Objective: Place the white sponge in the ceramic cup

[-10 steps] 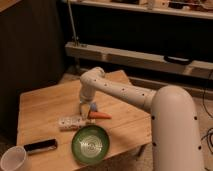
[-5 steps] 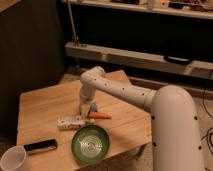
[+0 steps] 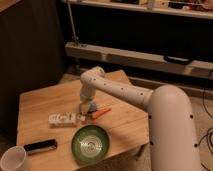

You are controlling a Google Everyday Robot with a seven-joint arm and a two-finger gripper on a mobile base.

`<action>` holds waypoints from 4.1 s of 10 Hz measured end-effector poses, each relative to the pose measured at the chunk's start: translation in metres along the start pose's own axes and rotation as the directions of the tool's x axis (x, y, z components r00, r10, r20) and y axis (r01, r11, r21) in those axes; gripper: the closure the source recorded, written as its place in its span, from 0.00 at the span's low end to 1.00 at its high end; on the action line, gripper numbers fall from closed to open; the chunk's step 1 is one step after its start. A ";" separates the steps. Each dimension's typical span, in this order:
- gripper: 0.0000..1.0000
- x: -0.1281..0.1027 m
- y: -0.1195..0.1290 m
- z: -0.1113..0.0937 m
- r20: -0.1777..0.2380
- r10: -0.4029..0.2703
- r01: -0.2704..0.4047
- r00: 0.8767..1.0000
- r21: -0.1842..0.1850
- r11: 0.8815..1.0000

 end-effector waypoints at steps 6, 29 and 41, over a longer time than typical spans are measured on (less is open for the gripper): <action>0.31 -0.009 0.004 0.004 0.033 0.010 -0.011 0.999 0.015 1.000; 0.78 0.297 -0.179 -0.187 -0.899 0.014 0.464 0.438 0.240 0.853; 0.81 0.311 -0.202 -0.186 -0.907 -0.007 0.548 0.421 0.248 0.799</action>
